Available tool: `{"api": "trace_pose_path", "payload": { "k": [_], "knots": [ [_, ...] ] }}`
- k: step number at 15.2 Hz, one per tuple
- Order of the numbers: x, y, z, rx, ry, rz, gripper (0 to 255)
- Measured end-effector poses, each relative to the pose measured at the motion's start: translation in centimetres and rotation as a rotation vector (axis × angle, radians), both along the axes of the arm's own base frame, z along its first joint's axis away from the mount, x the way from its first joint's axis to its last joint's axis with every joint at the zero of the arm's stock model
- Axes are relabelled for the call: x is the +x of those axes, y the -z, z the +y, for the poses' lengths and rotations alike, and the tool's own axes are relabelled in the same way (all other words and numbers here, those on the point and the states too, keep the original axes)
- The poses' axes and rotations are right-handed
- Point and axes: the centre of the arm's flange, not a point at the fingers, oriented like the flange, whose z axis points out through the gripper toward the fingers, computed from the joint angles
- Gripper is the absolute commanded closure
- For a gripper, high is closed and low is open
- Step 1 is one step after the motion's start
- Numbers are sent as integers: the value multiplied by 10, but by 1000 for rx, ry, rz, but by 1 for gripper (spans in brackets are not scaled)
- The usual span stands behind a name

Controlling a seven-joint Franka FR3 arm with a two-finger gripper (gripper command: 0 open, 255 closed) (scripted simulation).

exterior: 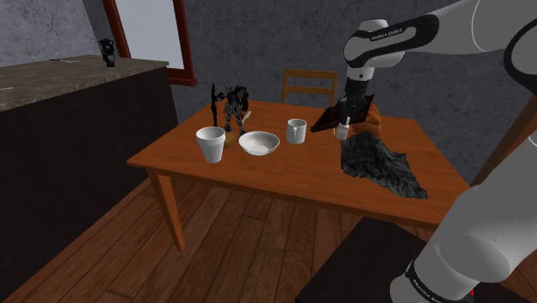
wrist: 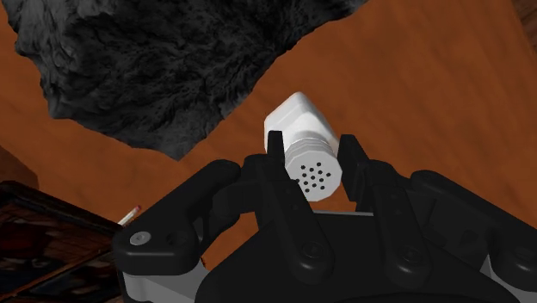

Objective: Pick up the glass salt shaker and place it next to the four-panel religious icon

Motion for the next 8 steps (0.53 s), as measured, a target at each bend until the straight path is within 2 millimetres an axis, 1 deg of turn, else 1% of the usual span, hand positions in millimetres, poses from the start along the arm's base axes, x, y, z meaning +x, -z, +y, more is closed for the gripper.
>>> {"api": "trace_pose_path", "payload": {
  "k": [8],
  "knots": [
    [0,-42,0,0,0,0,255]
  ]
}}
